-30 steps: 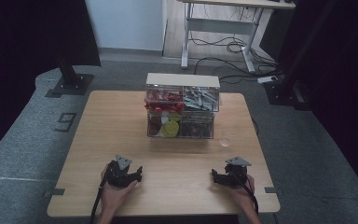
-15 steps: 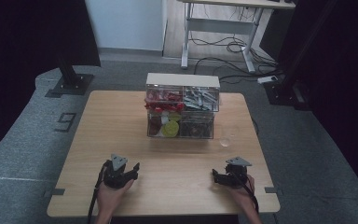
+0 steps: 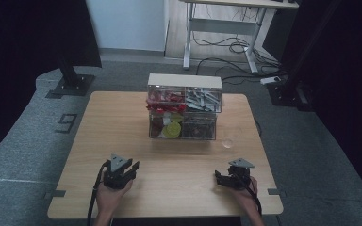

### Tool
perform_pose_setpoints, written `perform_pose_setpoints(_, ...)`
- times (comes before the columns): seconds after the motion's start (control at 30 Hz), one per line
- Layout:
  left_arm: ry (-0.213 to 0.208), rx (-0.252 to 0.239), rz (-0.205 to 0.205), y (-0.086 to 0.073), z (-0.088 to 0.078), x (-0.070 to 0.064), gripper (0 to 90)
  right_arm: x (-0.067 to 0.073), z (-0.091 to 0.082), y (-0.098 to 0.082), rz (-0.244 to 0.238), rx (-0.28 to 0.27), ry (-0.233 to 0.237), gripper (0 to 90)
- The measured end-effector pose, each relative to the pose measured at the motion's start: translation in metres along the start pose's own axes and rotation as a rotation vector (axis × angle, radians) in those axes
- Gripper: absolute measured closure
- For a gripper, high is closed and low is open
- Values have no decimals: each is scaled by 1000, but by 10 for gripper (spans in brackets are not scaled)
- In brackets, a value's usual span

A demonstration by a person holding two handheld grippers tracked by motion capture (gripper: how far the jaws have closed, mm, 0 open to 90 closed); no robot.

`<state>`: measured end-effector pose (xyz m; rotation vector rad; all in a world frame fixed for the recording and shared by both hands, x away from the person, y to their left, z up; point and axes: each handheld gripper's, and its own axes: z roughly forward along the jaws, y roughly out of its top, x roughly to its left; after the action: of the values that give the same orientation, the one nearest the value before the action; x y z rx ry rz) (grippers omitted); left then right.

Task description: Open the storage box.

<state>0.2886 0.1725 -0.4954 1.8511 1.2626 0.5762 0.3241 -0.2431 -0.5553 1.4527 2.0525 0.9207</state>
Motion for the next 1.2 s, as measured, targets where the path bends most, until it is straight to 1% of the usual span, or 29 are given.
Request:
perform_pose_setpoints(0.03, -3, -2, 6, 2, 0, -2, 723, 0, 0, 0, 0, 0, 0, 144)
perform_pose_setpoints(0.1, -8, -2, 9, 4, 1, -5, 806, 0, 0, 0, 0, 0, 0, 144)
perform_pose_setpoints(0.17, -20, -6, 8, 9, 2, -8, 842, 0, 0, 0, 1, 0, 0, 145)
perform_pose_setpoints(0.2, -32, -8, 12, 13, 2, -11, 856, 0, 0, 0, 1, 0, 0, 147)
perform_pose_setpoints(0.27, -38, -10, 14, 15, 3, -12, 876, 0, -1, 0, 3, -1, -1, 151)
perform_pose_setpoints(0.33, -47, -5, 10, 19, 5, -15, 882, 0, -1, -1, 3, -1, -1, 153)
perform_pose_setpoints(0.43, -67, 13, 10, 26, 8, -19, 888, -1, -1, -1, 3, -2, -3, 158)
perform_pose_setpoints(0.57, -83, 15, -4, 33, 11, -19, 892, -1, -2, -2, 5, -3, -4, 161)
perform_pose_setpoints(0.7, -96, 16, -5, 38, 17, -20, 891, -1, -2, -2, 5, -3, -4, 161)
perform_pose_setpoints(0.83, -103, 18, -1, 41, 25, -22, 886, -1, -2, -2, 5, -3, -4, 161)
perform_pose_setpoints(0.97, -110, 31, 6, 44, 34, -25, 887, -2, -2, -2, 5, -3, -4, 161)
perform_pose_setpoints(1.2, -112, 48, -3, 48, 46, -24, 900, -2, -2, -2, 5, -3, -5, 160)
